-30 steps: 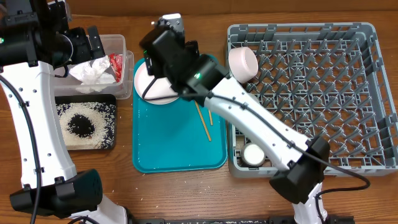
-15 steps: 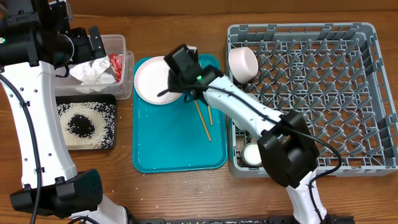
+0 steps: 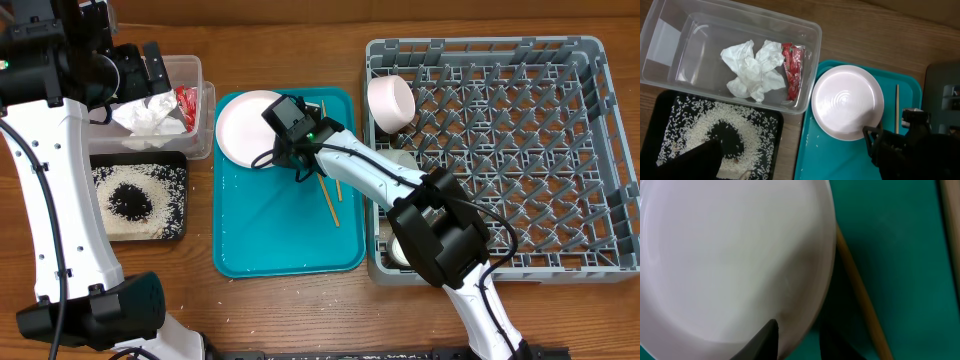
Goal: Sort waste into correct bins and load items into the dishwasher
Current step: 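Lift the white plate off the teal tray, then carry the plate right and stand it upright in the rack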
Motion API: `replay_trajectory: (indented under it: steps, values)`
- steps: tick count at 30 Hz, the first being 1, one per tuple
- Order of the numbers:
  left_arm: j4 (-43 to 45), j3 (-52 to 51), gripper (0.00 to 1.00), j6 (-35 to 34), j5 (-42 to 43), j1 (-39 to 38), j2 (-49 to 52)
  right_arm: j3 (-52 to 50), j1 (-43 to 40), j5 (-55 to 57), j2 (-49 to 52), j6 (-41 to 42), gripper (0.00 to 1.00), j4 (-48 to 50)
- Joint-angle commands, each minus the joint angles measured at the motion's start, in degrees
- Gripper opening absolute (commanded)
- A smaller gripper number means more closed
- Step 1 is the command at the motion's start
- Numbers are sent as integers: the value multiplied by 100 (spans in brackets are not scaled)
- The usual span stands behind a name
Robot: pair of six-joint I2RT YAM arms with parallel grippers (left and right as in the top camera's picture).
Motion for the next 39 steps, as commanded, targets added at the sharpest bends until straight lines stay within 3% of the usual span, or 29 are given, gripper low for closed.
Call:
replay_trajectory:
  steps: [1,3,7,13,18,23,32,39]
  values:
    - [7,92,100,-79,-39,-39,55,-11,-17,31,-15,131,29,-22]
    - [7,92,100,-79,-39,-39,55,-11,-17,28,-4,131,29,9]
    - [4,92,100,-79,-39,-39,55,-26,-17,26,24,133,14,22]
    - [7,92,100,-79,-39,-39,55,-52,-17,-61,37,282,4,-280]
    - [7,92,100,-79,-39,-39,55,72,-52,-109,31,164,4,-374]
    - [7,92,100,-79,-39,-39,55,669,-168,-35,-219,-638,4,-761]
    - [4,92,100,-79,-39,-39,55,1486,-201,2234,-1303,-1606,4,-1311]
    - [7,92,100,-79,-39,-39,55,1537,-201,5171,-2127,-2321,4,-1314]
